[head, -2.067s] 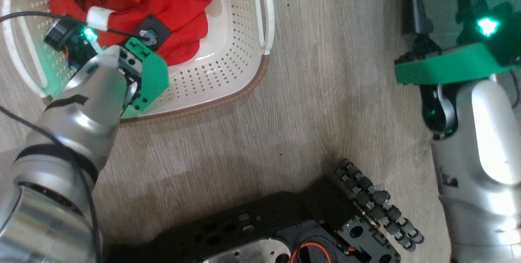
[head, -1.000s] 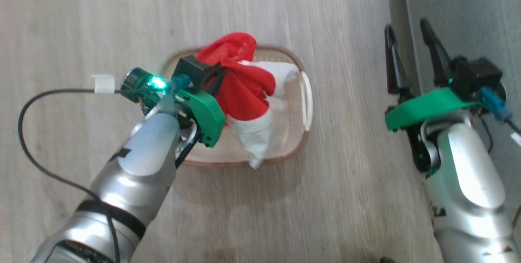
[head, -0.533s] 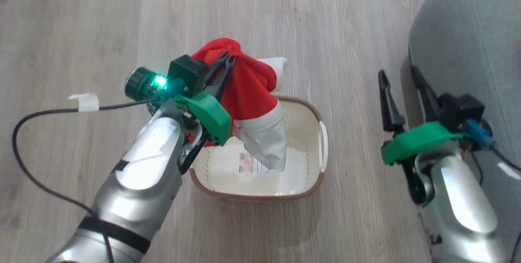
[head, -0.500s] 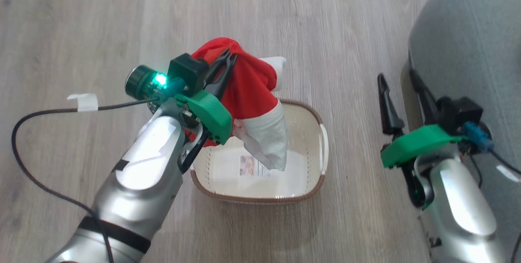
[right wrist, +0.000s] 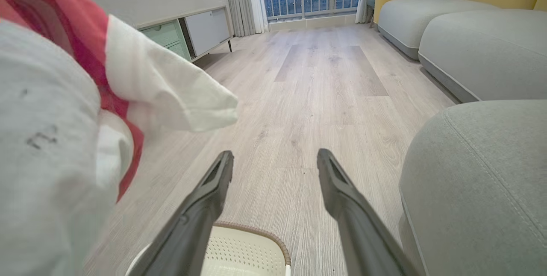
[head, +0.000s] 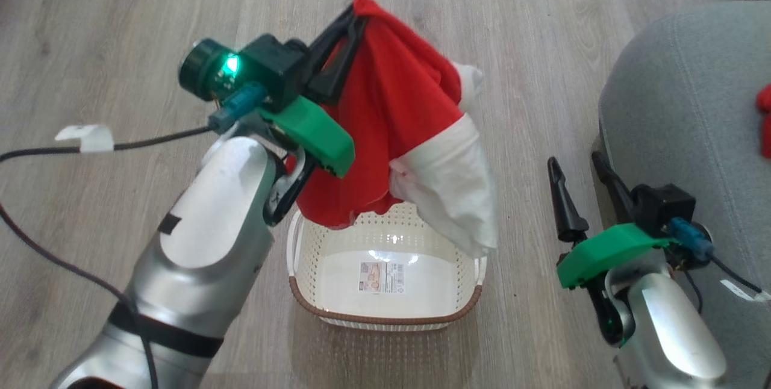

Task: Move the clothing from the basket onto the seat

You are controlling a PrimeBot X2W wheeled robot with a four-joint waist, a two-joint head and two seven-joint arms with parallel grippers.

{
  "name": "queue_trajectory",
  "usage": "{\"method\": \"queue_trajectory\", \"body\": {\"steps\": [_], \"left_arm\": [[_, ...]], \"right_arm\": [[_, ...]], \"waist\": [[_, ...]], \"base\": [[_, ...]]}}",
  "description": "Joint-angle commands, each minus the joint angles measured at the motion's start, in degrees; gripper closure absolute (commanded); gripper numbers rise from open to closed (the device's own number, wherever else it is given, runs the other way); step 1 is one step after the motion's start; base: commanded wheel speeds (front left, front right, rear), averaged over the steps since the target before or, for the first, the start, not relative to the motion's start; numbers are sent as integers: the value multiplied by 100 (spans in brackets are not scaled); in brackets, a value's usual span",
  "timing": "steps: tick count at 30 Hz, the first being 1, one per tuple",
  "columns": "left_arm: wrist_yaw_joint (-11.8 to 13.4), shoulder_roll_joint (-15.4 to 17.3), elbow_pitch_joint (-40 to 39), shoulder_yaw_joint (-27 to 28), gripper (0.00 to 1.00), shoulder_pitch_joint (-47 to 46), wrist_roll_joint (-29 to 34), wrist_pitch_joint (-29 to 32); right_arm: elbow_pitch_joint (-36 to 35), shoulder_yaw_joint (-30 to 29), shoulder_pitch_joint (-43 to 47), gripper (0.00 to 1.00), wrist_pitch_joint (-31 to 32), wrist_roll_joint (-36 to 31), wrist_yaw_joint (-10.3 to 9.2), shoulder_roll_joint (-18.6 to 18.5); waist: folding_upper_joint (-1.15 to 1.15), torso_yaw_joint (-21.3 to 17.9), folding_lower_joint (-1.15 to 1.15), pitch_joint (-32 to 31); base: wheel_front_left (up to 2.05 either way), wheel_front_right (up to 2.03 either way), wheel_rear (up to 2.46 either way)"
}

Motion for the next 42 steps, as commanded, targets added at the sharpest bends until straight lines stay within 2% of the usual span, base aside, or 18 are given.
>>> {"method": "queue_trajectory", "body": {"steps": [1,8,11,14,19,24,30,34,35,36,37,42], "left_arm": [[40,156,-253,260,100,-359,11,-27],[61,165,-393,279,100,-268,-125,17],[62,162,-435,231,100,-249,-125,26],[44,137,-457,192,100,-239,-187,33],[21,77,-482,97,100,-260,-254,28],[-2,18,-476,-25,100,-280,-307,16],[-40,-39,-544,-238,100,-285,-361,7],[-53,-76,-563,-368,100,-300,-415,1],[-55,-82,-560,-392,100,-298,-428,-2],[-57,-87,-551,-412,100,-294,-440,-4],[-58,-90,-541,-426,100,-289,-450,-7],[-27,-93,-490,-420,100,-270,-461,-27]], "right_arm": [[-170,156,-108,0,-38,59,-1,48],[-938,840,-630,0,-38,508,-1,30],[-1300,1486,-1159,0,-38,633,-1,-161],[-1347,2145,-1826,0,-38,787,-1,-407],[-732,3697,-3039,0,118,1382,-1,-876],[-157,4889,-3887,0,511,2052,-1,-1095],[553,6102,-4262,0,956,2681,-1,-1000],[919,6605,-4271,0,865,3121,-1,-817],[1025,6677,-4272,15,797,3175,-1,-776],[1118,6733,-4281,82,688,3202,-1,-736],[1214,6757,-4285,100,549,3252,-1,-696],[1650,6801,-4370,100,126,3403,-1,-573]], "waist": [[-1,-7,1,3],[-1,-59,1,37],[-1,-60,1,74],[-1,-36,1,100],[-1,88,1,118],[-1,239,1,110],[-1,378,1,101],[-1,467,1,111],[-1,484,1,117],[-1,501,1,123],[-1,516,1,129],[-1,529,1,146]], "base": [[0,0,0],[0,0,0],[0,0,0],[0,0,0],[0,0,0],[0,0,0],[0,0,0],[0,0,0],[0,0,0],[0,0,0],[0,0,0],[0,0,0]]}}
